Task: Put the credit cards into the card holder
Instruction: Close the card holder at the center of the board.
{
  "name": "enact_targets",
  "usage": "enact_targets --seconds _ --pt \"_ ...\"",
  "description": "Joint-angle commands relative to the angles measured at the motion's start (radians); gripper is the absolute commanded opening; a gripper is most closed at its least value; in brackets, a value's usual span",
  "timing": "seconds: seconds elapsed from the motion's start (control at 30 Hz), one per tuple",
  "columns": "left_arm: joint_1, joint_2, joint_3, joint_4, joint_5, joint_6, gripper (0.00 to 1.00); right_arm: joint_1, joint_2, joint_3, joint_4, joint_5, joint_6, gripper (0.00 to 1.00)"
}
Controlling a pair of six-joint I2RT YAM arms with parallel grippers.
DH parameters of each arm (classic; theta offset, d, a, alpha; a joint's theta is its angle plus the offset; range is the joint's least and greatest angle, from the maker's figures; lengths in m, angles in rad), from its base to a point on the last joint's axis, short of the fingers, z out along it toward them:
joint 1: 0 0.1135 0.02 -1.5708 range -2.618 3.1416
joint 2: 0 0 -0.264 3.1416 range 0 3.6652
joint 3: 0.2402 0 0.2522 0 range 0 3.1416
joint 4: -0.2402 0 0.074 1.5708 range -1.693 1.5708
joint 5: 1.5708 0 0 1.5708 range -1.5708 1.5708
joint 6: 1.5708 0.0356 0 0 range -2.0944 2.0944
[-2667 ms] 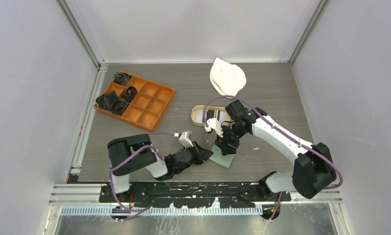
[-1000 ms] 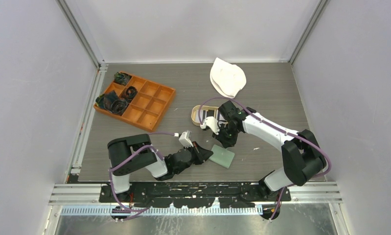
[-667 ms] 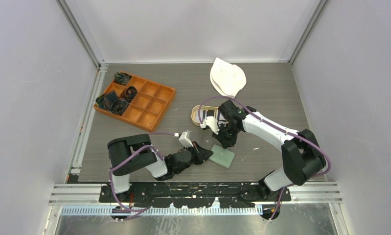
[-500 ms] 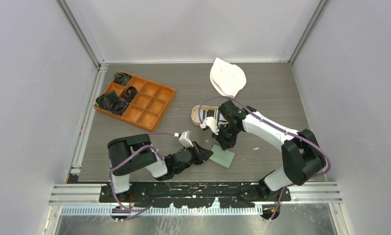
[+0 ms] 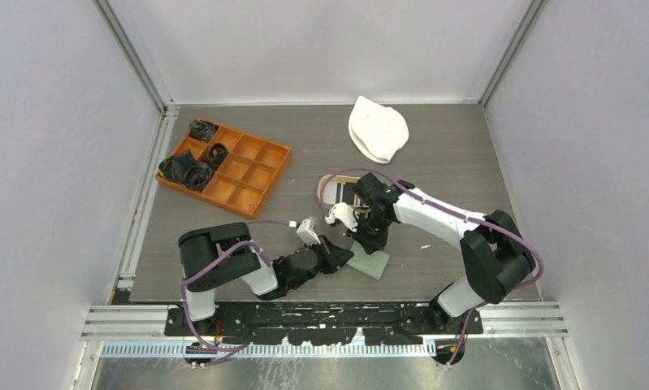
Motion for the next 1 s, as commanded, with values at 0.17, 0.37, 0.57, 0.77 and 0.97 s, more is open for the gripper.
enact_targets --seconds 0.17,0.37,0.57,0.77,0.97 --pt "-0.002 -0.014 -0.022 0.033 -0.028 0.007 0.00 0.063 0.000 -0.026 0.006 0.045 -0.027 0.01" --pt "-0.002 -0.012 -0.023 0.038 -0.027 0.004 0.00 0.097 -0.025 -0.048 0.001 0.063 -0.049 0.01" --pt "-0.001 -0.011 -0.025 0.040 -0.026 0.002 0.00 0.109 -0.052 -0.063 -0.015 0.059 -0.064 0.01" --pt "-0.002 0.002 -0.022 0.053 -0.018 -0.001 0.00 0.109 -0.086 -0.080 -0.009 0.056 -0.056 0.11" --pt "-0.002 0.007 -0.030 0.068 -0.024 -0.003 0.00 0.109 -0.095 -0.087 -0.001 0.058 -0.056 0.11"
